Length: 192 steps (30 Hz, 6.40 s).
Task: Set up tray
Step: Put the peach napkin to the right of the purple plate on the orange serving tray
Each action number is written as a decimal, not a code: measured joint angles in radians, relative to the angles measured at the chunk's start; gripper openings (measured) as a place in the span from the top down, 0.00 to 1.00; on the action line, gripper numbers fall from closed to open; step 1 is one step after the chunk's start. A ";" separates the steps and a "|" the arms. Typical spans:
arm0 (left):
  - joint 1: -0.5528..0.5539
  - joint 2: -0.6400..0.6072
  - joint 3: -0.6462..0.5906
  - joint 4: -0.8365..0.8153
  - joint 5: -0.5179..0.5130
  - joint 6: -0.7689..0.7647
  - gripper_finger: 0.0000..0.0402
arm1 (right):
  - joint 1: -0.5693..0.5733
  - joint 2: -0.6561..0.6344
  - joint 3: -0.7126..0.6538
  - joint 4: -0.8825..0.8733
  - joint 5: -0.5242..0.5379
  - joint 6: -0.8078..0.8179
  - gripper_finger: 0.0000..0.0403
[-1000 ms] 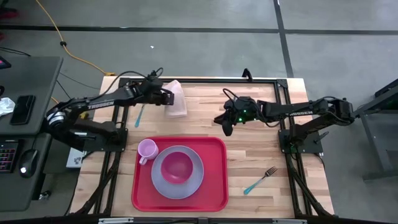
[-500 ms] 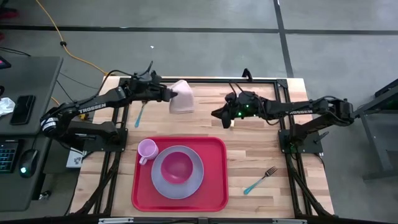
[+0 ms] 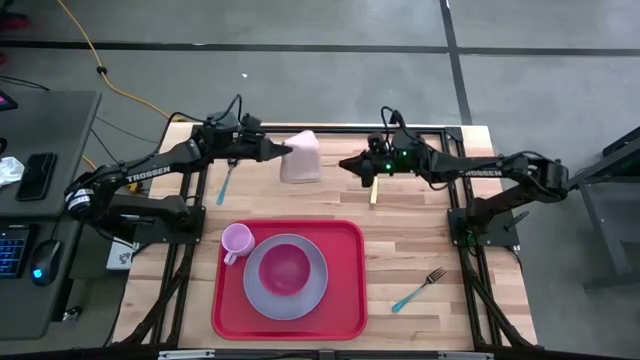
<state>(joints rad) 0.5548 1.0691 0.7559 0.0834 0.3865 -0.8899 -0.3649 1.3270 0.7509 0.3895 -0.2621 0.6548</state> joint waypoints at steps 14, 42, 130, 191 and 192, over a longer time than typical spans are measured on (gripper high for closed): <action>-0.152 0.000 0.180 -0.286 -0.180 0.068 0.94 | -0.070 0.000 0.000 0.094 -0.178 0.148 0.84; -0.237 0.195 0.282 -0.153 -0.191 0.047 0.94 | -0.106 0.000 0.000 0.164 -0.295 0.318 0.48; -0.372 0.361 0.436 -0.330 -0.126 0.002 0.57 | 0.119 -0.125 0.000 -0.172 -0.405 0.517 1.00; -0.332 0.123 0.436 -1.265 -0.566 0.284 0.56 | 0.692 0.206 -0.001 0.004 0.179 0.978 1.00; -0.332 0.123 0.436 -1.265 -0.574 0.284 0.56 | 0.692 0.206 0.000 0.004 0.179 0.983 1.00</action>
<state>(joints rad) 0.2226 1.1923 1.1919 -1.1816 -0.1876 -0.6064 0.3273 1.5326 0.7506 0.3936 -0.0827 1.6376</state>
